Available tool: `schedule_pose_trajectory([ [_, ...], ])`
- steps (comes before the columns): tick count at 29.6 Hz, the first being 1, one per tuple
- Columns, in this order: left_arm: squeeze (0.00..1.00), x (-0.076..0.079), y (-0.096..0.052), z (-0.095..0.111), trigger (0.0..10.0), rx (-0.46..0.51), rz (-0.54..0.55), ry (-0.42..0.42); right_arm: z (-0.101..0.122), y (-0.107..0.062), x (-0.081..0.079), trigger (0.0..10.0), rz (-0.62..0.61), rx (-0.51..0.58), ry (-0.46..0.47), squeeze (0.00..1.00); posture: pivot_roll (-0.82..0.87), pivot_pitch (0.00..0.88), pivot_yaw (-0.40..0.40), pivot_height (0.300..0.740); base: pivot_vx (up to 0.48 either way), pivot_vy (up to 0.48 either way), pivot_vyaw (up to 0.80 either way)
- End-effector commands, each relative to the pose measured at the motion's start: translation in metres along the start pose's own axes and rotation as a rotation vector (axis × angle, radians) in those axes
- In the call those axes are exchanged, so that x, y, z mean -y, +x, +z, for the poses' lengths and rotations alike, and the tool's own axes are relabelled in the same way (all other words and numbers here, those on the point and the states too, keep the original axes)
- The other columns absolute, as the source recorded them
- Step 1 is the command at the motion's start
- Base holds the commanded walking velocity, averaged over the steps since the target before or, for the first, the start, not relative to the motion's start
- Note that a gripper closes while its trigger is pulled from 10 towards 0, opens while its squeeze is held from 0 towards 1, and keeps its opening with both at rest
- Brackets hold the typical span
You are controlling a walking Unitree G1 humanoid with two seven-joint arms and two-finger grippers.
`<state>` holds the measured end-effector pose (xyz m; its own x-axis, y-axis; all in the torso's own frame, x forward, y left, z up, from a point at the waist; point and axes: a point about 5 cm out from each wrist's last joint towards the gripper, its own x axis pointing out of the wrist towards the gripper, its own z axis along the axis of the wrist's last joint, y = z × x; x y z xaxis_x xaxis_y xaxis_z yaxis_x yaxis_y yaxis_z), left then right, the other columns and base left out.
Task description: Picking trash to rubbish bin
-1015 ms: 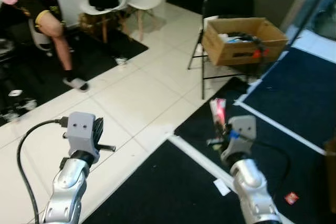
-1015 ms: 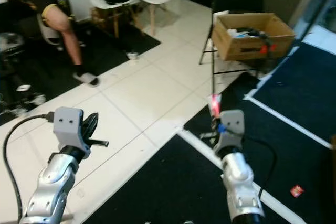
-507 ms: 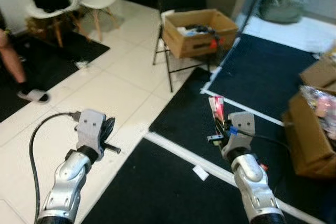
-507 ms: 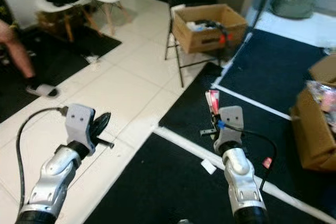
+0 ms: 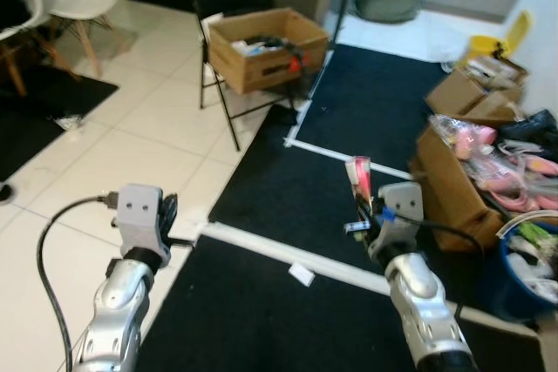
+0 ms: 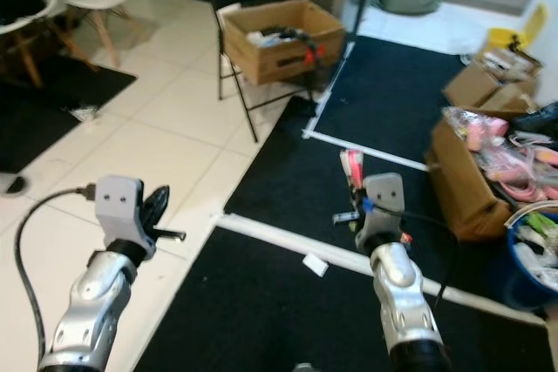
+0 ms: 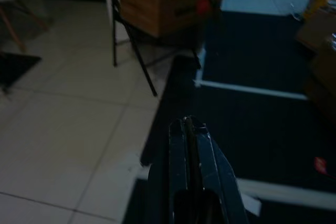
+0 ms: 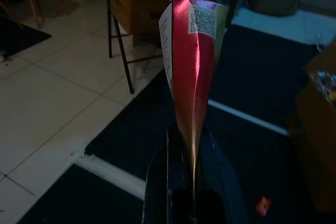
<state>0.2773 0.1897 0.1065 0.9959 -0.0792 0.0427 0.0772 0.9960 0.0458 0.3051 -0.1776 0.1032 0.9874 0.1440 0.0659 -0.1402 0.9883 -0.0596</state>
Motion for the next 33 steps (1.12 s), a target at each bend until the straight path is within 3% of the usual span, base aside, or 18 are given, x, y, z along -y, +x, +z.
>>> schedule_pose_trajectory([
  [1, 0.00, 0.001, -0.005, -0.008, 10.0, -0.044, -0.019, 0.013, -0.007, -0.004, 0.002, 10.0, -0.013, -0.034, 0.016, 0.00, 0.03, 0.140, -0.016, 0.740, 0.000, 0.000, -0.60],
  [20, 0.00, 0.012, -0.009, -0.009, 10.0, -0.062, 0.006, -0.016, -0.008, -0.005, 0.009, 10.0, -0.044, -0.039, 0.029, 0.00, 0.03, 0.159, -0.015, 0.740, 0.000, 0.000, -0.60],
  [33, 0.00, 0.014, -0.009, -0.008, 10.0, -0.058, -0.007, 0.012, -0.008, -0.004, 0.010, 10.0, -0.051, -0.041, 0.036, 0.00, 0.03, 0.150, -0.017, 0.740, 0.000, 0.000, -0.60],
])
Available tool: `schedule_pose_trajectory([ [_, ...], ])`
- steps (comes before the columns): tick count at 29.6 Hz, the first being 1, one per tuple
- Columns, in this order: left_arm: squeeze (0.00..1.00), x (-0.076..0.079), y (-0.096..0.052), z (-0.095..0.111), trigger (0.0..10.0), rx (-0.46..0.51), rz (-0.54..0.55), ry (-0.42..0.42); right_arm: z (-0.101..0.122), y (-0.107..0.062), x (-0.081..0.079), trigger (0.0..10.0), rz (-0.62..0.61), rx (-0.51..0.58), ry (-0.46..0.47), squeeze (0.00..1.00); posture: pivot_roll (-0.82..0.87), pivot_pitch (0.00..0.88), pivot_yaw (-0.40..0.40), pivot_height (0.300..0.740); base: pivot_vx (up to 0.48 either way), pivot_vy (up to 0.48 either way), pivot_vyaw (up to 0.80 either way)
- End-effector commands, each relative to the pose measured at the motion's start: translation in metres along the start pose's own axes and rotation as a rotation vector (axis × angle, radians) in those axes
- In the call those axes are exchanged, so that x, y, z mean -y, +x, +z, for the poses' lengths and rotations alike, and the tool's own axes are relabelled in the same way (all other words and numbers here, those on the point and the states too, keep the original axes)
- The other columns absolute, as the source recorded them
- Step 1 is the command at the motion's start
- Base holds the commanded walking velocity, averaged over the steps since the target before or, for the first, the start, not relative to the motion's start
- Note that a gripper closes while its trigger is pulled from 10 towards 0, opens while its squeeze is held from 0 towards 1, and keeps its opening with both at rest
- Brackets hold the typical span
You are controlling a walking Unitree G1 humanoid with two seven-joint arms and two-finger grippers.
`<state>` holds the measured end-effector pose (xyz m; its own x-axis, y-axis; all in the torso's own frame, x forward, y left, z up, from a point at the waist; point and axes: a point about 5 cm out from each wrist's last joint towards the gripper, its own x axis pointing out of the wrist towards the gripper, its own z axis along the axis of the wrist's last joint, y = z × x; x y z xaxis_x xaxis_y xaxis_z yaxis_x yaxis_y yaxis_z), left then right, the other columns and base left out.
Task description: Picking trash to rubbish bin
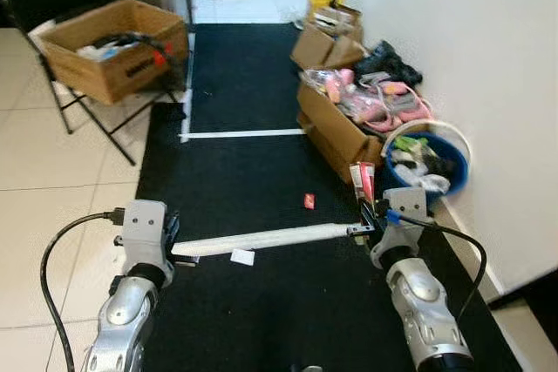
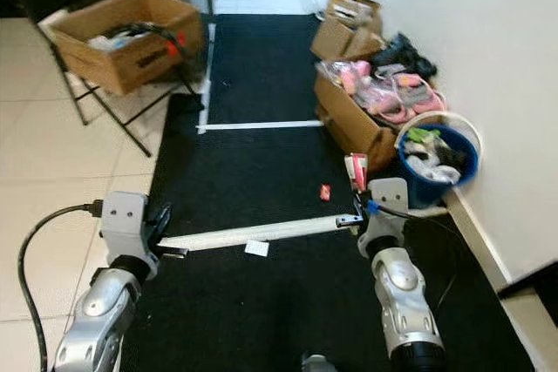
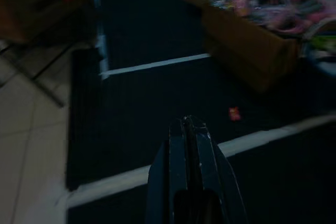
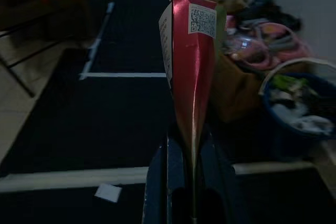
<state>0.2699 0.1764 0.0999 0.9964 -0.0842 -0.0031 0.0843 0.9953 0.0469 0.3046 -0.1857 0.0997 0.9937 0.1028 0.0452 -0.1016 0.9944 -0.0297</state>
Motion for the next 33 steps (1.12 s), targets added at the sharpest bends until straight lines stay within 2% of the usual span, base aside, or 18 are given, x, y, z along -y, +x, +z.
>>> schedule_pose_trajectory([
  [1, 0.00, -0.0012, -0.0012, -0.0013, 10.0, -0.007, 0.008, 0.008, -0.0038, -0.0018, 0.0025, 10.0, -0.008, -0.019, 0.008, 0.00, 0.03, 0.149, -0.016, 0.740, 0.000, 0.000, -0.60],
  [12, 0.00, -0.0010, -0.0024, -0.0006, 10.0, -0.008, 0.007, 0.001, -0.0039, -0.0002, 0.0036, 10.0, -0.019, -0.020, 0.019, 0.00, 0.03, 0.130, -0.015, 0.740, 0.000, 0.000, -0.60],
  [15, 0.00, -0.0011, -0.0028, -0.0012, 10.0, -0.014, 0.009, -0.002, -0.0059, 0.0002, 0.0038, 10.0, -0.022, -0.030, 0.054, 0.00, 0.03, 0.127, -0.016, 0.740, 0.000, 0.000, -0.54],
  [33, 0.00, -0.0036, 0.0013, 0.0041, 10.0, 0.003, 0.026, -0.008, -0.0093, 0.0023, 0.0024, 10.0, -0.014, -0.056, 0.052, 0.00, 0.03, 0.124, -0.014, 0.740, 0.000, 0.000, 0.00],
])
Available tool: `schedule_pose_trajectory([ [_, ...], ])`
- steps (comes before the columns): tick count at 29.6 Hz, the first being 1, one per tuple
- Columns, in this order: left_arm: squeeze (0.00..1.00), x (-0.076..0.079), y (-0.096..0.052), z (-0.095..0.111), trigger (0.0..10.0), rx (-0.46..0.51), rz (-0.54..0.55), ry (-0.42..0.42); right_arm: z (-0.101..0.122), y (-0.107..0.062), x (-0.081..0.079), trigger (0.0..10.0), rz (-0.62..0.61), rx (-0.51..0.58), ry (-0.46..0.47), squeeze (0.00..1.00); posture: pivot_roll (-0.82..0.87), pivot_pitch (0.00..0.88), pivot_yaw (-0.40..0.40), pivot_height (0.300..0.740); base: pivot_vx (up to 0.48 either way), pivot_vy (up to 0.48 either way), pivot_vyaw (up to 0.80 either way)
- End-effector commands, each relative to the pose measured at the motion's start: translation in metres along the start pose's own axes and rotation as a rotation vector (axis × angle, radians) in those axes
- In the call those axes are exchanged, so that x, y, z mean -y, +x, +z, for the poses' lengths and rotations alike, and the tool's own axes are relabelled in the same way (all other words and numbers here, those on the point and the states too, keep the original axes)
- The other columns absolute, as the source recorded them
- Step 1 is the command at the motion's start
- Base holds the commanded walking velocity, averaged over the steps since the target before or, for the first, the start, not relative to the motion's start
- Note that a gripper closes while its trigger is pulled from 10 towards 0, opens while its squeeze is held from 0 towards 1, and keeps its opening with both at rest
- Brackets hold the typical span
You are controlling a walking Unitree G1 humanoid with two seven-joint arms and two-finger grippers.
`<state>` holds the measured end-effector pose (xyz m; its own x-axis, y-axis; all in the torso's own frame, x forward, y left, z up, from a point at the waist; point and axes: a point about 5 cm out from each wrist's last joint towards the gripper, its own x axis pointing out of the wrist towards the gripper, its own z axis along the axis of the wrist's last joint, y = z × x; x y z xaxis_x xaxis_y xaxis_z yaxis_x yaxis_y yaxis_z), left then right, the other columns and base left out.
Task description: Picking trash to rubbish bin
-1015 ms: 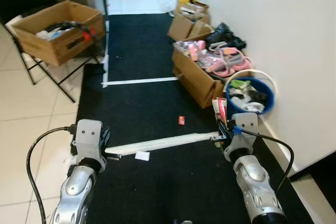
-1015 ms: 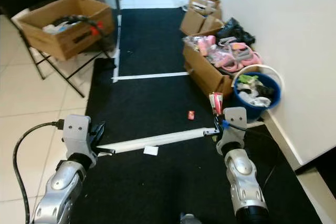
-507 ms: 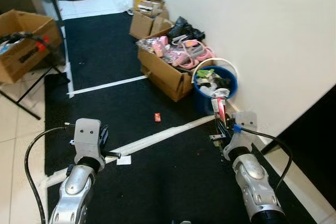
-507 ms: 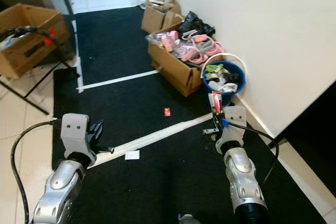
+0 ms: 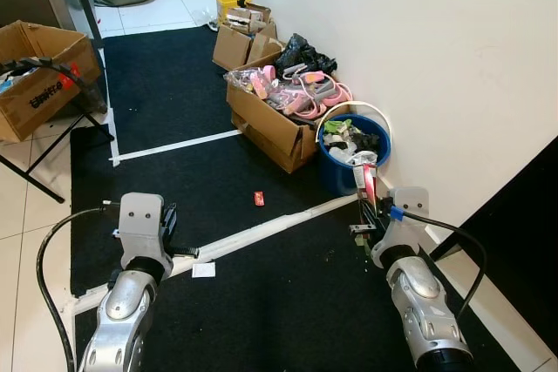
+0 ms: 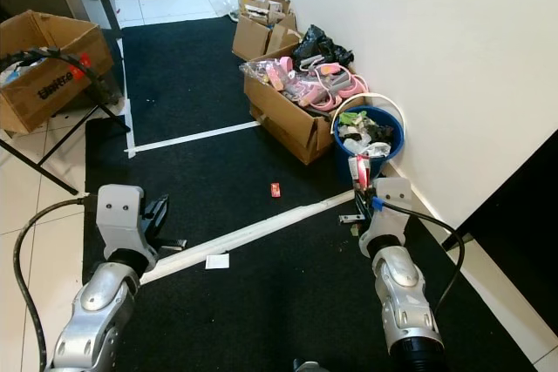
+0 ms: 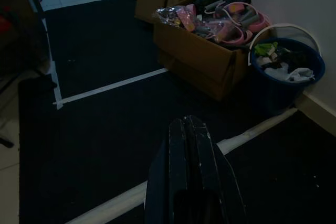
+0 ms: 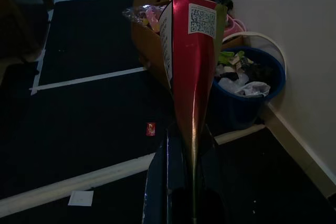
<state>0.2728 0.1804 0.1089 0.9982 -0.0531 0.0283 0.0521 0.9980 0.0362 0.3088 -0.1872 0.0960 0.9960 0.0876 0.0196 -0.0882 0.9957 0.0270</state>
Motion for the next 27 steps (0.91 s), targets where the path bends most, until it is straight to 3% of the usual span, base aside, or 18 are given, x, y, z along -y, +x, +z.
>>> schedule_pose_trajectory([
  [1, 0.00, 0.0010, -0.0014, -0.0047, 10.0, -0.027, -0.006, 0.003, -0.0053, -0.0014, 0.0010, 10.0, 0.001, -0.031, -0.005, 0.00, 0.03, 0.124, -0.014, 0.740, 0.000, 0.000, 0.00],
  [8, 0.00, 0.0025, -0.0018, -0.0029, 10.0, -0.008, -0.012, -0.004, -0.0058, -0.0012, -0.0001, 10.0, 0.002, -0.034, -0.003, 0.00, 0.03, 0.127, -0.014, 0.740, 0.034, 0.000, 0.00],
  [27, 0.00, 0.0028, 0.0013, -0.0025, 10.0, -0.005, 0.005, 0.011, -0.0074, -0.0026, 0.0002, 10.0, 0.002, -0.044, 0.009, 0.00, 0.03, 0.130, -0.018, 0.740, 0.329, 0.000, 0.00],
])
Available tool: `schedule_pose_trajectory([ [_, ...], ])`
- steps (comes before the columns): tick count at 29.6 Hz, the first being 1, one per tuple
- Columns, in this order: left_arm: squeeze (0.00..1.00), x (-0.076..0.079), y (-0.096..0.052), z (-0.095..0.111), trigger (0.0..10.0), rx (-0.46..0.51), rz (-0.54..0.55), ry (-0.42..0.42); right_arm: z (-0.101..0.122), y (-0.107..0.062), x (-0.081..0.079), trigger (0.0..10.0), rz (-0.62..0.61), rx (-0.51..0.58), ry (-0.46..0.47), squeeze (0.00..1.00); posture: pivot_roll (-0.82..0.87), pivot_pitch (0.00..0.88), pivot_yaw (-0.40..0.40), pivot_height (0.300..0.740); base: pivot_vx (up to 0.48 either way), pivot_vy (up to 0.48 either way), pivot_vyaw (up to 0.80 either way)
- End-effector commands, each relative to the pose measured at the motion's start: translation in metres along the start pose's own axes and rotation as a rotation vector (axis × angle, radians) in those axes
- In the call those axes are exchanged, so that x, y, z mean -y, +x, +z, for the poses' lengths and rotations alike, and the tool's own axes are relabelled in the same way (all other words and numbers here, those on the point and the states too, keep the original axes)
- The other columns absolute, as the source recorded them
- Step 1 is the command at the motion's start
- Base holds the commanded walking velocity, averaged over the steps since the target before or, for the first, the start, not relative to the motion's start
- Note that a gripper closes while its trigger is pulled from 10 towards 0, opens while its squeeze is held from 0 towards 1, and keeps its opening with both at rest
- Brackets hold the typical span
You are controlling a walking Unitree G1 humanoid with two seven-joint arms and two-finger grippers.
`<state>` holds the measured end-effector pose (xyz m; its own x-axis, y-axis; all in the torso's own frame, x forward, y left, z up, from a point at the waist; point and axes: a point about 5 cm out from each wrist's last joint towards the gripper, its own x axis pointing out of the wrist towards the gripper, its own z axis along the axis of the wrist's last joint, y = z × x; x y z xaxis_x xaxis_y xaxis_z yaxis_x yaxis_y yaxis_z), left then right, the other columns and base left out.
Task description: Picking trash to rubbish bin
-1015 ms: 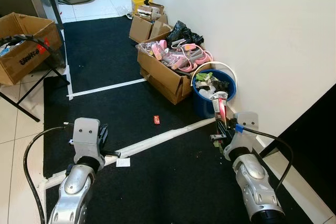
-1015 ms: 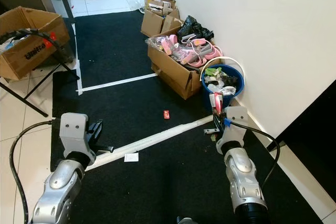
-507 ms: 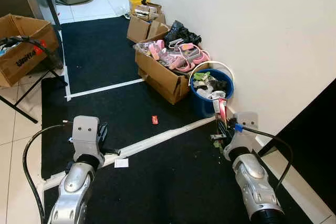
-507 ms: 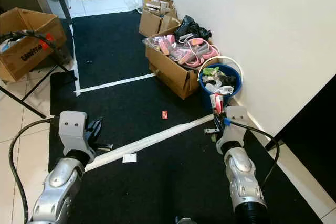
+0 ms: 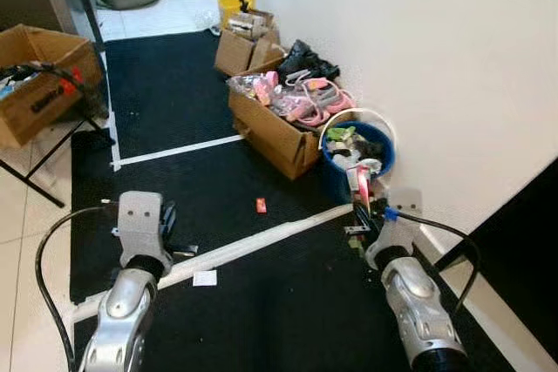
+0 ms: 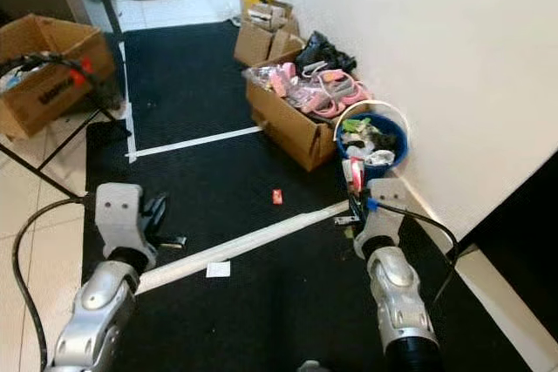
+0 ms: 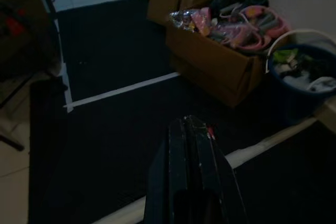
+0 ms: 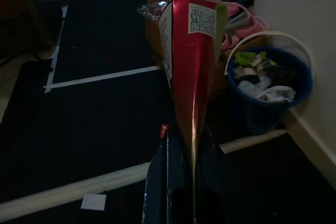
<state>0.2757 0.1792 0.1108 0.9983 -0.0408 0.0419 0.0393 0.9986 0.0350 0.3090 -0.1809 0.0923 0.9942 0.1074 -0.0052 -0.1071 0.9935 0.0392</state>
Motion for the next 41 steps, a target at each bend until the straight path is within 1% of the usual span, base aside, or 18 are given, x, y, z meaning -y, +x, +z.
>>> schedule_pose_trajectory([
  [1, 0.00, 0.0016, -0.0016, -0.0043, 10.0, -0.019, -0.006, 0.013, -0.0036, -0.0032, 0.0065, 10.0, -0.018, -0.019, -0.003, 0.00, 0.03, 0.136, -0.018, 0.740, 0.364, 0.000, 0.00],
  [16, 0.00, 0.0049, 0.0002, -0.0038, 10.0, -0.015, -0.023, 0.023, -0.0067, -0.0022, 0.0090, 10.0, -0.035, -0.038, -0.011, 0.00, 0.03, 0.113, -0.017, 0.740, 0.371, 0.000, 0.00],
  [23, 0.00, 0.0031, 0.0002, -0.0032, 10.0, -0.016, -0.023, 0.030, -0.0095, -0.0033, 0.0110, 10.0, -0.046, -0.052, -0.006, 0.00, 0.04, 0.119, -0.016, 0.740, 0.371, 0.000, 0.00],
  [41, 0.00, 0.0046, 0.0007, -0.0039, 10.0, -0.018, -0.030, 0.038, -0.0122, -0.0055, 0.0135, 10.0, -0.075, -0.064, -0.004, 0.00, 0.04, 0.123, -0.007, 0.740, 0.372, 0.000, 0.00],
])
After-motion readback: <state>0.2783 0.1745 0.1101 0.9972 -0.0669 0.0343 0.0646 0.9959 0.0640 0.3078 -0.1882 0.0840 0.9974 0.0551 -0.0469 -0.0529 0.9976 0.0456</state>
